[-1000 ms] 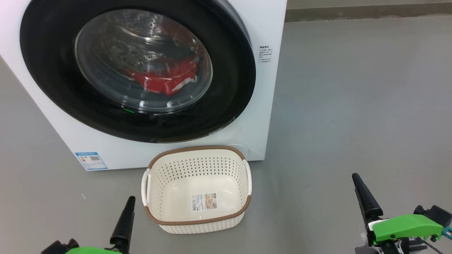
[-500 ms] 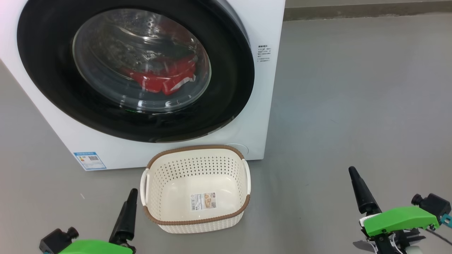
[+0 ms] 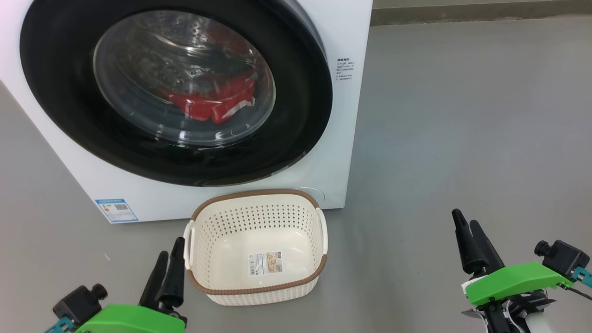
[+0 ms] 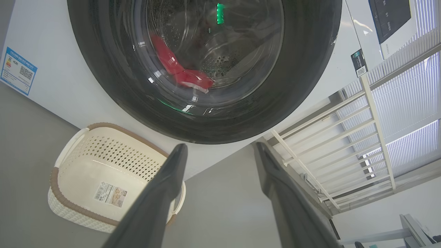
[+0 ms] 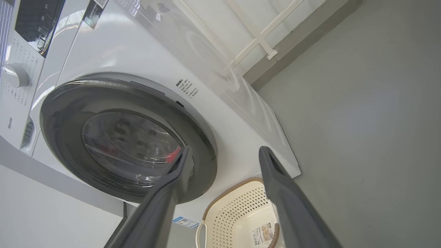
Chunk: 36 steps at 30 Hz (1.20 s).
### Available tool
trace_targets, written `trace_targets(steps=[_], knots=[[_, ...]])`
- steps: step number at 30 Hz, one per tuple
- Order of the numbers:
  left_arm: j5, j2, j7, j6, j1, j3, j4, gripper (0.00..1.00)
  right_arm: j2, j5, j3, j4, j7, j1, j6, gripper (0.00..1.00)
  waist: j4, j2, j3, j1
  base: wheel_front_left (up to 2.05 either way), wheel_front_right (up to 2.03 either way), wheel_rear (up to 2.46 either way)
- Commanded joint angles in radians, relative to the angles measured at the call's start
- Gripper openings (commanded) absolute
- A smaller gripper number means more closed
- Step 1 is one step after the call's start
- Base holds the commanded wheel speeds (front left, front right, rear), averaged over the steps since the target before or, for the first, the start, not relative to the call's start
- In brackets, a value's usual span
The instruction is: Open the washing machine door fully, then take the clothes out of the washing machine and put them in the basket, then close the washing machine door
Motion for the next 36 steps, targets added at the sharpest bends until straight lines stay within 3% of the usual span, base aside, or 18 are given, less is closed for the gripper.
trace_targets(steps=[1,36], knots=[[0.035,0.006,-0.015,0.010,-0.048,0.015,-0.032,1.00,-0.011,-0.038,0.019,-0.032,-0.017,-0.057,0.003,1.00,-0.001,-0.0001,0.000,-0.0001,0.00,0.00,0.00],[0.415,0.009,-0.112,0.063,-0.103,-0.028,-0.041,1.00,-0.014,-0.433,0.056,-0.034,-0.113,-0.109,0.003,1.00,-0.006,-0.0001,-0.013,-0.0001,0.00,0.00,0.00]])
